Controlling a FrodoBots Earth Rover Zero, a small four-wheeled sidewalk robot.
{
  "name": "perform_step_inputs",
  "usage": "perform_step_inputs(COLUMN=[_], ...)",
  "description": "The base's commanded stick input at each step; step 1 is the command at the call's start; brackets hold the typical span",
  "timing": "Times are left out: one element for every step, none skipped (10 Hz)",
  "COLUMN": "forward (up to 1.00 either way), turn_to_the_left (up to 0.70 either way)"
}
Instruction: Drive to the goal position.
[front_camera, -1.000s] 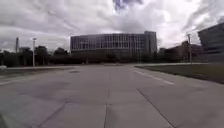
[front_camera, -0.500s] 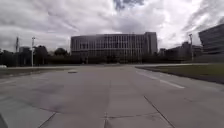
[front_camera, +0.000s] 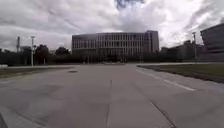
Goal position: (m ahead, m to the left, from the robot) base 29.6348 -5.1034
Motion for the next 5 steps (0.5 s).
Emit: perform_step_inputs(forward=[0.70,0.70,0.70,0.70,0.70], turn_to_the_left=[0.01,0.01,0.01,0.01,0.01])
